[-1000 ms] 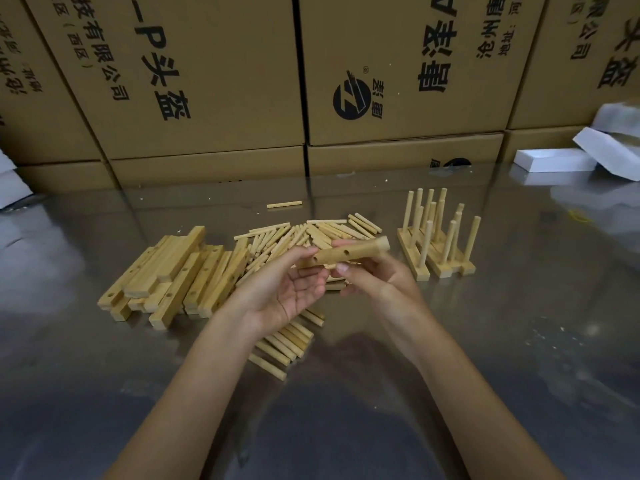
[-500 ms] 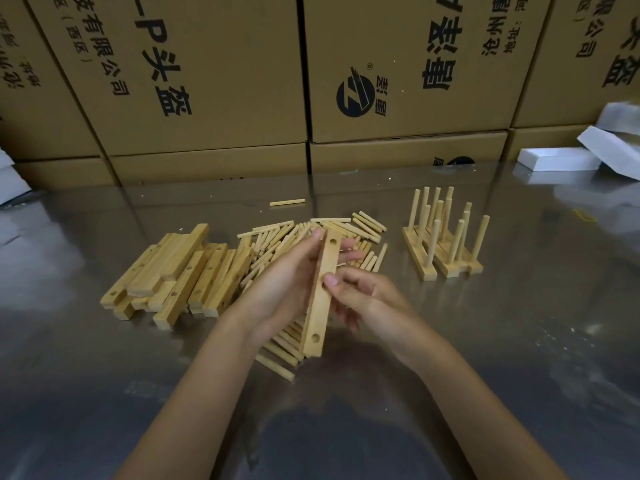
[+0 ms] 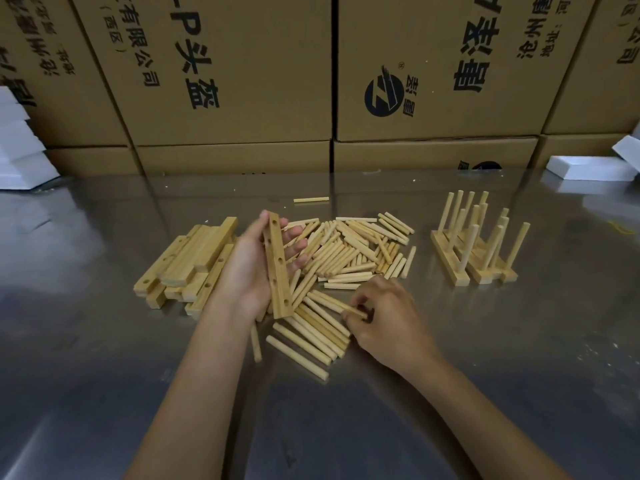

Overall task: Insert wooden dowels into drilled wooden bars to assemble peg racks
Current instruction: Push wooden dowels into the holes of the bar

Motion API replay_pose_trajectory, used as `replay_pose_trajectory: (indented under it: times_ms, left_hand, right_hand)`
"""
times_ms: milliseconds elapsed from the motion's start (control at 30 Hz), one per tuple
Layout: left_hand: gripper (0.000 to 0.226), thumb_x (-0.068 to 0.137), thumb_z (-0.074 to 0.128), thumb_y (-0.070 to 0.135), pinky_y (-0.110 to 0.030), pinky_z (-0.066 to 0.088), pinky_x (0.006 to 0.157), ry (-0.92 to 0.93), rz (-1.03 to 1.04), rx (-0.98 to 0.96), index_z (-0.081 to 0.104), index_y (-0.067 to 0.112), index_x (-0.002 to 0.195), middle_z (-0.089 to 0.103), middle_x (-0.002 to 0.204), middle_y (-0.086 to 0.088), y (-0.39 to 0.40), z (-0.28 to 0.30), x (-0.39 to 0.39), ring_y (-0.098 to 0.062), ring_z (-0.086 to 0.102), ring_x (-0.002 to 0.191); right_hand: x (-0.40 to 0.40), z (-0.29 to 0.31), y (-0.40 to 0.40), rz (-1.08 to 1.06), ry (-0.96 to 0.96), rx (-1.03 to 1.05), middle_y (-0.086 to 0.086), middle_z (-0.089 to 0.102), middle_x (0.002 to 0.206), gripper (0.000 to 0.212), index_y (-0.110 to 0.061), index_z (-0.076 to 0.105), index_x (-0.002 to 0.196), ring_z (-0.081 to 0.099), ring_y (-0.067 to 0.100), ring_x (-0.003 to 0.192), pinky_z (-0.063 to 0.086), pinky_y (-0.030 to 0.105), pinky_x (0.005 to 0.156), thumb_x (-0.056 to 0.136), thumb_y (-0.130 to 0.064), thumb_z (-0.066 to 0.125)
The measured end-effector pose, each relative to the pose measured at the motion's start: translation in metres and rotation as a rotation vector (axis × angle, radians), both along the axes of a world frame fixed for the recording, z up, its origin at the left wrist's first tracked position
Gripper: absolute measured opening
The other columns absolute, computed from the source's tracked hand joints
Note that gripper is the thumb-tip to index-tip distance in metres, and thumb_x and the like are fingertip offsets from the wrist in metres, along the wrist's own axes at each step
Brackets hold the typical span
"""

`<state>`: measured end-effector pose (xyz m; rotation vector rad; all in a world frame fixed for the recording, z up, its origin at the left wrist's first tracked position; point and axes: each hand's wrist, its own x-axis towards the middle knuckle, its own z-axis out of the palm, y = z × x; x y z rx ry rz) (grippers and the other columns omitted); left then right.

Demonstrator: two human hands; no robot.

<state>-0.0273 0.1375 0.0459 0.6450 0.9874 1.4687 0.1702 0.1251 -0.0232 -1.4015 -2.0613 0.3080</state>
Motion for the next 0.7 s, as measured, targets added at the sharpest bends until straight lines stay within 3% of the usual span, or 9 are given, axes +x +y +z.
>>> replay_pose_trajectory:
  times_ms: [100, 233, 300, 467, 567, 700]
  left_hand:
    - [0.039, 0.103, 0.045, 0.043, -0.034, 0.061, 0.07, -0.004, -0.014, -0.007, 0.065, 0.012, 0.116, 0.076, 0.09, -0.003, 0.0, 0.0, 0.0, -0.019, 0.074, 0.081]
    - [0.038, 0.103, 0.046, 0.042, -0.031, 0.06, 0.067, -0.002, -0.034, -0.029, 0.066, 0.012, 0.115, 0.075, 0.088, -0.003, 0.001, -0.001, 0.003, -0.016, 0.072, 0.075]
    - [0.039, 0.103, 0.046, 0.042, -0.03, 0.06, 0.065, -0.001, -0.044, -0.036, 0.066, 0.011, 0.116, 0.074, 0.087, -0.003, 0.001, -0.002, 0.004, -0.016, 0.071, 0.072]
    - [0.039, 0.103, 0.045, 0.04, -0.03, 0.059, 0.064, 0.027, -0.137, -0.037, 0.064, 0.008, 0.114, 0.07, 0.083, -0.005, 0.001, -0.005, 0.008, -0.017, 0.067, 0.07]
    - [0.038, 0.101, 0.05, 0.039, -0.029, 0.058, 0.064, 0.051, -0.207, -0.048, 0.067, 0.008, 0.115, 0.066, 0.082, -0.004, 0.002, -0.007, 0.011, -0.016, 0.063, 0.069]
    - [0.038, 0.101, 0.051, 0.04, -0.026, 0.055, 0.057, 0.119, -0.286, -0.04, 0.069, 0.008, 0.112, 0.064, 0.078, -0.002, 0.003, -0.009, 0.014, -0.013, 0.061, 0.063]
  right_hand:
    - [0.006, 0.004, 0.002, -0.029, 0.108, -0.056, -0.021, 0.053, 0.088, 0.01, -0.032, 0.061, 0.083, 0.046, 0.002, 0.096, 0.043, 0.024, 0.076, 0.087, -0.025, 0.067]
    - [0.012, 0.003, 0.005, -0.022, 0.027, -0.106, -0.019, 0.052, 0.092, 0.013, -0.03, 0.065, 0.097, 0.047, 0.007, 0.101, 0.044, 0.028, 0.088, 0.086, -0.032, 0.071]
    - [0.012, 0.004, 0.006, -0.045, 0.033, -0.114, -0.018, 0.05, 0.088, 0.01, -0.029, 0.064, 0.093, 0.047, 0.008, 0.1, 0.044, 0.03, 0.089, 0.086, -0.031, 0.071]
    - [0.013, 0.004, 0.009, -0.106, 0.102, -0.2, -0.014, 0.053, 0.088, 0.016, -0.027, 0.056, 0.085, 0.048, 0.007, 0.092, 0.039, 0.025, 0.075, 0.085, -0.023, 0.072]
    - [0.016, 0.007, 0.01, -0.101, 0.225, -0.251, -0.009, 0.058, 0.085, 0.018, -0.025, 0.058, 0.083, 0.054, 0.007, 0.082, 0.04, 0.022, 0.065, 0.084, -0.014, 0.073]
    - [0.019, 0.018, 0.01, -0.075, 0.559, -0.208, -0.001, 0.062, 0.086, 0.013, -0.018, 0.062, 0.088, 0.056, 0.011, 0.08, 0.045, 0.02, 0.068, 0.087, -0.008, 0.071]
